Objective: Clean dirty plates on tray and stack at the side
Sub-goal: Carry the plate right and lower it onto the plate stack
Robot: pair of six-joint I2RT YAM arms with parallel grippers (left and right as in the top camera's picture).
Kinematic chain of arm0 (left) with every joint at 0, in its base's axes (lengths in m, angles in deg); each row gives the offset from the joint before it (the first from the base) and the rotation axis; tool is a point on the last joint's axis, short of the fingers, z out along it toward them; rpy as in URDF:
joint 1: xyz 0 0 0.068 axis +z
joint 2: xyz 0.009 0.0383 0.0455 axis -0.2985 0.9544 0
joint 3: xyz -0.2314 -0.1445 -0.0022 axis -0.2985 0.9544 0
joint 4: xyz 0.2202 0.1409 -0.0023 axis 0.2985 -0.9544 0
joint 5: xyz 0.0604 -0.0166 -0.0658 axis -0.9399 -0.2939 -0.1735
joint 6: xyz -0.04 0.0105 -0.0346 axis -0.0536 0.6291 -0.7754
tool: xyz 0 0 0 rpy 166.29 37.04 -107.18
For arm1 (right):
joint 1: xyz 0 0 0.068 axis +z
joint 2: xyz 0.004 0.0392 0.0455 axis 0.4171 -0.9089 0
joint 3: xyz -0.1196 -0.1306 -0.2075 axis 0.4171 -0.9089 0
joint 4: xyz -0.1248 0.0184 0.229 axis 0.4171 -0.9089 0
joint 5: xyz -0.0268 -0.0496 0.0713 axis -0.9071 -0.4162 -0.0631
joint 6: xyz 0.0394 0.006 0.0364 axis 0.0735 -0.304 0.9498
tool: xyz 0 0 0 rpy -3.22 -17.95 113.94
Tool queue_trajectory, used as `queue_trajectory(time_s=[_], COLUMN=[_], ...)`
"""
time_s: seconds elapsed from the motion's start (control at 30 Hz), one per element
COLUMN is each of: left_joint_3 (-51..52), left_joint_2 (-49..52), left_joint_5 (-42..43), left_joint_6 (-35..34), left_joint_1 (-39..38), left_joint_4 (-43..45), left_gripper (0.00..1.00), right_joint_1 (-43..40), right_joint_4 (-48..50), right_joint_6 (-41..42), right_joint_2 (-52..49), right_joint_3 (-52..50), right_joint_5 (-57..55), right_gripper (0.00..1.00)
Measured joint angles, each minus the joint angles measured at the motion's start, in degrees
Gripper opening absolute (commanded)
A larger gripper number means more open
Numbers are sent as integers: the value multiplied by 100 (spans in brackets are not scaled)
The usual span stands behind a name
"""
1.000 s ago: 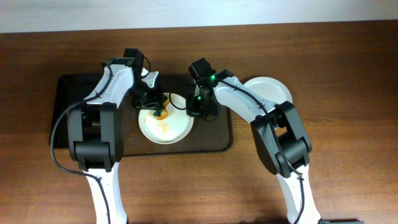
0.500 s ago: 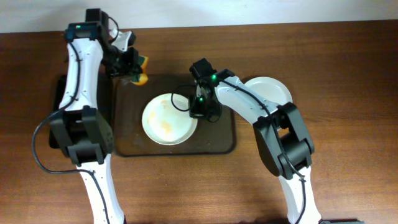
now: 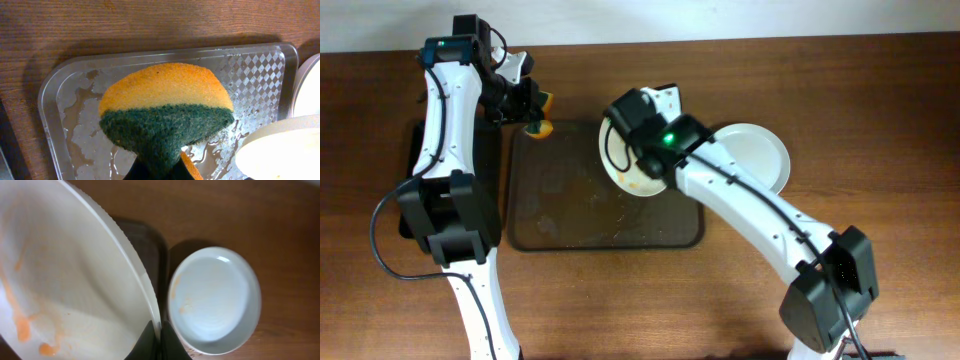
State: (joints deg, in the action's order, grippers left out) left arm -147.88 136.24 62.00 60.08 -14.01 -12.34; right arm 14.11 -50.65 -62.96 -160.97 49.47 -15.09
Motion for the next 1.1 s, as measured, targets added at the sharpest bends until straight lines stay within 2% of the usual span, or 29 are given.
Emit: queue_trajectory(time_s=[0.4,0.7,0.8,0.93,1.1], left_joint_3=[188,190,190,190,190], left_joint_2=[0,0,0,0,0], left_joint_5=[-17,-17,-17,-20,-96], left_joint_6=[0,0,0,0,0], left_joint_1=[0,0,0,0,0], left_joint_4=[42,48,48,48,50], left_gripper=[1,1,1,1,1], right_joint_1=[1438,1727,1720,1394,-321], right_joint_4=[-326,-326,-326,-415,-669], right_joint_6=[-20,0,59,313,612], right_joint_2=[-2,-2,-2,15,461], right_joint_3=[-2,-2,-2,-2,0], right_joint_5=[-3630,-4666,-4518,-3189,-686], right_gripper=[4,4,4,4,4])
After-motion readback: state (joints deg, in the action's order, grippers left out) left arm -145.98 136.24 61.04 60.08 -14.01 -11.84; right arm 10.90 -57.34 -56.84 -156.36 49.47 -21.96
